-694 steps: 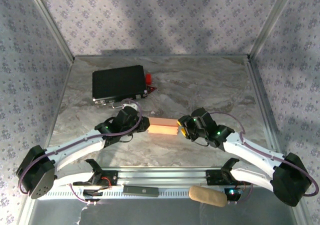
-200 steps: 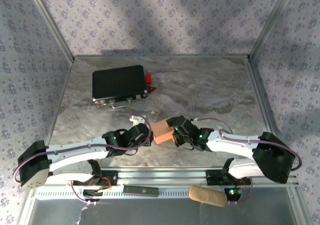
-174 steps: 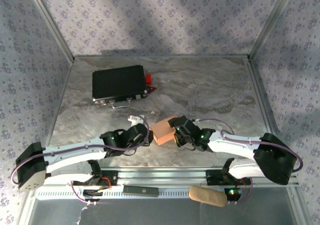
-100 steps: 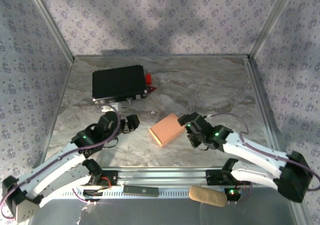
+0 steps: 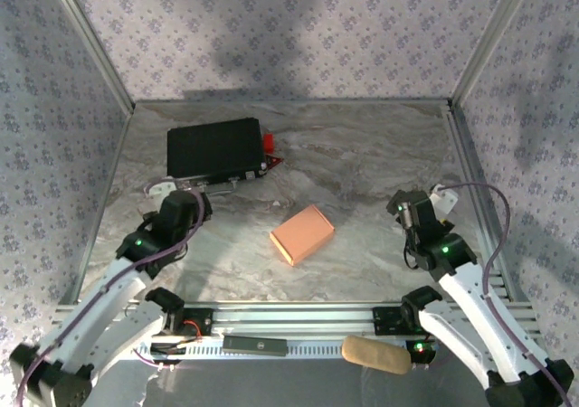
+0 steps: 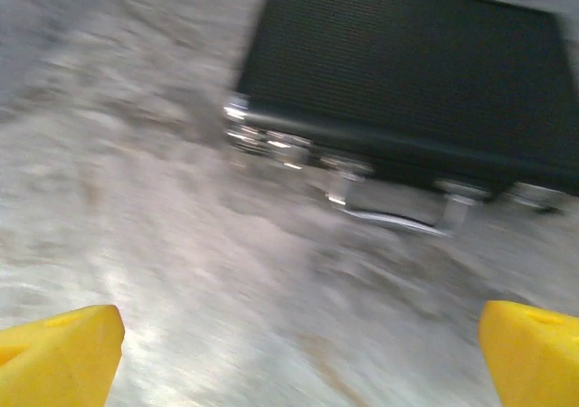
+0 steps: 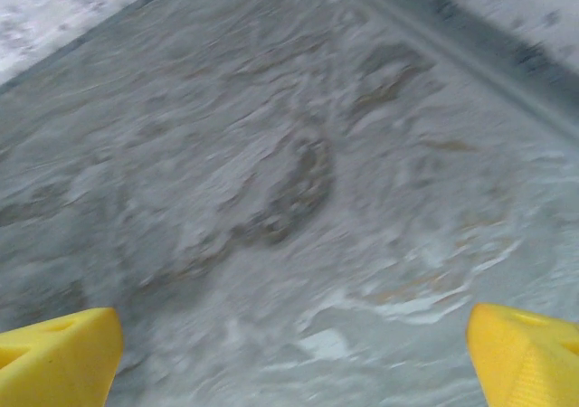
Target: Fold the paper box
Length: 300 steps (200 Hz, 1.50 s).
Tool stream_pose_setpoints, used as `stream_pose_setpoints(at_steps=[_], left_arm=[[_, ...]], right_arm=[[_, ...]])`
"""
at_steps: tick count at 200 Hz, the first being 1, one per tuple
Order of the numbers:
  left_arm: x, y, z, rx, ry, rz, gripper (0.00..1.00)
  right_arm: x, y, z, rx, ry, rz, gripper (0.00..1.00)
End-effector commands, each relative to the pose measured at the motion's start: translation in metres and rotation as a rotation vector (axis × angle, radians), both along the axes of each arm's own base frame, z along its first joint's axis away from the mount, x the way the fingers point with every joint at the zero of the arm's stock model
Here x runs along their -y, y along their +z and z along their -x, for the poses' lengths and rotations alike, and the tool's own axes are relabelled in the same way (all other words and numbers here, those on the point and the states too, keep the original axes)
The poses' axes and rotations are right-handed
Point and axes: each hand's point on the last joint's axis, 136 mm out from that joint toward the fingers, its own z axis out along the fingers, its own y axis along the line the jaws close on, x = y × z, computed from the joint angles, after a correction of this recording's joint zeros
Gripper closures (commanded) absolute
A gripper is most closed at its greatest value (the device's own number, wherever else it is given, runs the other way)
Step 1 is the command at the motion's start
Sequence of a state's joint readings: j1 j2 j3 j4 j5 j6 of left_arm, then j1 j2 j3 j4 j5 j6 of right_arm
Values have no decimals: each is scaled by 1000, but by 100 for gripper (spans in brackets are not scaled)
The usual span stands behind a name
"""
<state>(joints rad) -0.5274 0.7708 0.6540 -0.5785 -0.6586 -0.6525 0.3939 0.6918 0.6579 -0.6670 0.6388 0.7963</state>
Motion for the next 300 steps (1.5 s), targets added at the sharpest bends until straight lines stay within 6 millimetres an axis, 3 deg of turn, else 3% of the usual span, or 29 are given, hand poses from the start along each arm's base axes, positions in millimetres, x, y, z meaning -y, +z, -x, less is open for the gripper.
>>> stream_pose_setpoints(at_steps=[1,18,38,49,77,96,152,163,183,193,230,249,300], left_arm=[[-38,15,-16,68,132,-330,0],[-16,-8,-42,38,-114,-430,0],[-20,-31,-63,56,-187,-327,0],[-24,-44,-73,84,-215,-255,0],[-36,-55,-89,155,-207,-236,0],[-36,-65,-102,157,-225,-241,0],[-25,-65,-132,177,-298,-258,0],[-20,-65,-135,216,-315,-239,0],[-28,-82,-128,264,-285,-213,0],[-32,-81,-131,302,-273,-202,0],[-36,-92,-145,172,-283,-146,0],[-44,-91,-145,193,-265,-107,0],[-44,-91,-145,190,-266,-107,0]], right_arm=[[35,8,7,-17,-116,168,1],[49,16,2,31,-172,230,1],[25,7,-46,147,112,340,1],[30,-4,-54,224,104,338,1],[52,-43,-63,173,79,344,1],[55,-66,-73,138,105,328,1],[52,-65,-111,239,153,323,1],[50,-78,-118,216,189,329,1],[39,-79,-127,199,259,335,1],[32,-79,-129,220,289,359,1],[19,-94,-138,167,364,364,1],[31,-95,-148,113,298,357,1],[29,-96,-148,110,302,378,1]])
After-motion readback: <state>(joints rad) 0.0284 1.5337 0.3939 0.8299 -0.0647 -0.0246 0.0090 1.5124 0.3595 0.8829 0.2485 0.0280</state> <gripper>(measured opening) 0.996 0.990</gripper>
